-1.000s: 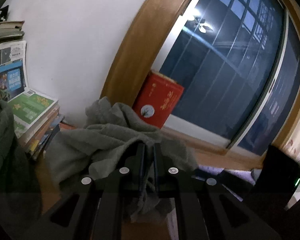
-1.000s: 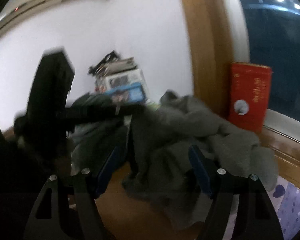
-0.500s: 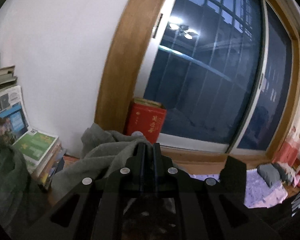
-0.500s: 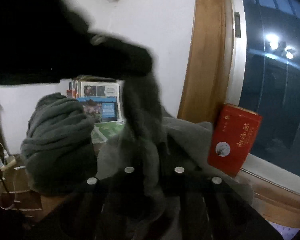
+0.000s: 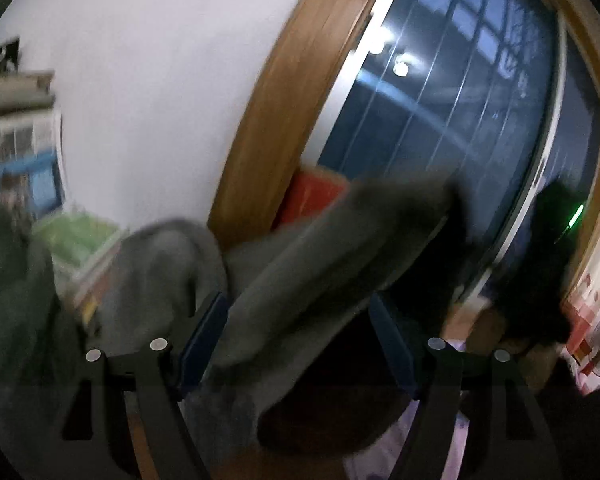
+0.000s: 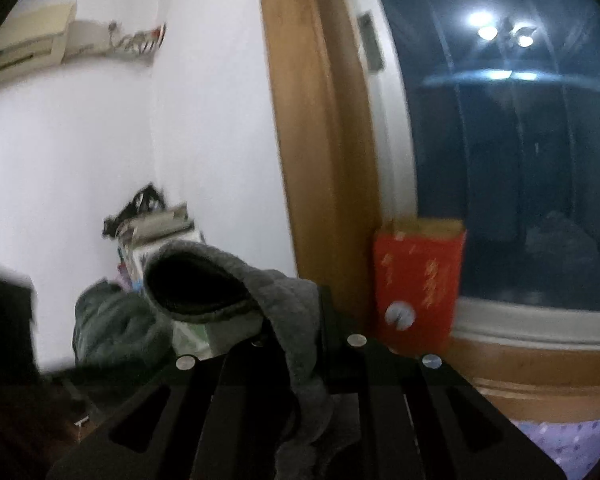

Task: Fold clothes
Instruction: 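Lift the grey hoodie up with both tools, spreading it between them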

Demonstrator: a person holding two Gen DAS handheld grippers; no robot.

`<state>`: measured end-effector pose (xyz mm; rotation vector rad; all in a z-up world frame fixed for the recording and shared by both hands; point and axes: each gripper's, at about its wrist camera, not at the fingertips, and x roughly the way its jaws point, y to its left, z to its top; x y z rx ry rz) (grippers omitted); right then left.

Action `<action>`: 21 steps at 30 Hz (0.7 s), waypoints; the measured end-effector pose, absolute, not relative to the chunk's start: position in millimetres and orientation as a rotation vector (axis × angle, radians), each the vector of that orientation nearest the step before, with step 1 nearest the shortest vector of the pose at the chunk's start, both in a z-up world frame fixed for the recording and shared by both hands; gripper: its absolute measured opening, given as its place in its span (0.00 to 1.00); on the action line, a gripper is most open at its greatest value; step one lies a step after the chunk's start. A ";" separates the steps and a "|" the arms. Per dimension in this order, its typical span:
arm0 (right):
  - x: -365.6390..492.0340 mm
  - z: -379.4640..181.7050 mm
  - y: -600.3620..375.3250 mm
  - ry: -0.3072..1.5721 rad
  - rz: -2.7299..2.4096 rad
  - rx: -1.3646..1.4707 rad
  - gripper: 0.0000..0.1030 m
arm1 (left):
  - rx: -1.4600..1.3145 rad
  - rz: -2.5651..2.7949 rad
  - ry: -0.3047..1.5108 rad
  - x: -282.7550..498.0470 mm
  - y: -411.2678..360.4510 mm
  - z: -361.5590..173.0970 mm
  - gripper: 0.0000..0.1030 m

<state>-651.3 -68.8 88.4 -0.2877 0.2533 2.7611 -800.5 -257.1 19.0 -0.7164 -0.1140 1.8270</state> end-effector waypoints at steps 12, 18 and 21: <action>-622.7 162.5 -48.0 0.220 2.702 -0.080 0.07 | -0.872 1.627 0.098 -762.9 -193.9 -18.2 0.71; -610.4 158.6 -45.4 0.220 2.704 -0.127 0.07 | -1.171 1.494 0.072 -761.5 -166.2 -62.8 0.02; -594.3 155.6 -36.3 0.218 2.687 -0.144 0.07 | -1.146 1.610 -0.035 -763.3 -187.9 -51.2 0.02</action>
